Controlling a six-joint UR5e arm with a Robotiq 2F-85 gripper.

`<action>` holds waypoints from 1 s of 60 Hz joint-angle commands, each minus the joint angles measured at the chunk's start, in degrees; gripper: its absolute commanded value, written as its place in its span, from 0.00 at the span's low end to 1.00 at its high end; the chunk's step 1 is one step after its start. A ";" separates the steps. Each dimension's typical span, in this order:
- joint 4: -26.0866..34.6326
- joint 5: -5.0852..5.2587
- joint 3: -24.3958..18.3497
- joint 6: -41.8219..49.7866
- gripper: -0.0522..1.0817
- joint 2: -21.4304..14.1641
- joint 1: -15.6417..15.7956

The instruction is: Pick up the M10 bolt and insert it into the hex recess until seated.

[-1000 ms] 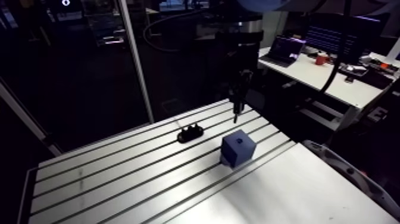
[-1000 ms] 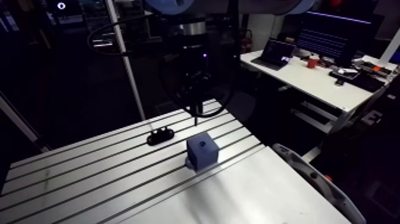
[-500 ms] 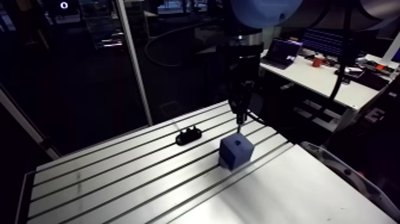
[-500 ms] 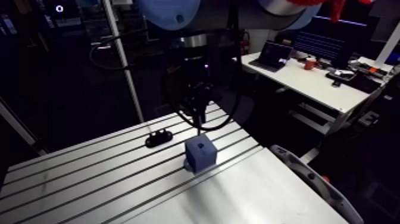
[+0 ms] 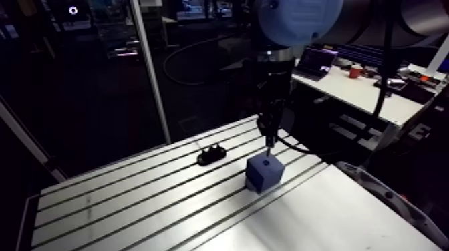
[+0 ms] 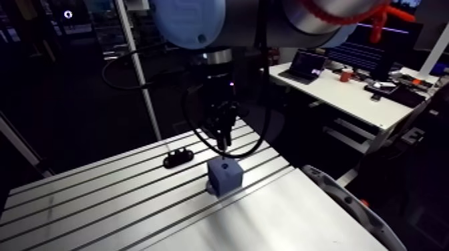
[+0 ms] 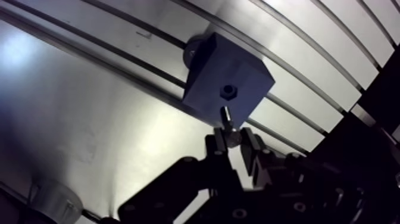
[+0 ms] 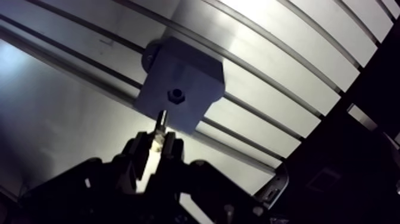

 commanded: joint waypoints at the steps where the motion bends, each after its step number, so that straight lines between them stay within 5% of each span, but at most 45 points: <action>1: -1.30 0.00 0.56 0.01 0.72 0.16 0.06; 60: -2.97 -0.53 0.64 -0.16 0.72 2.12 0.06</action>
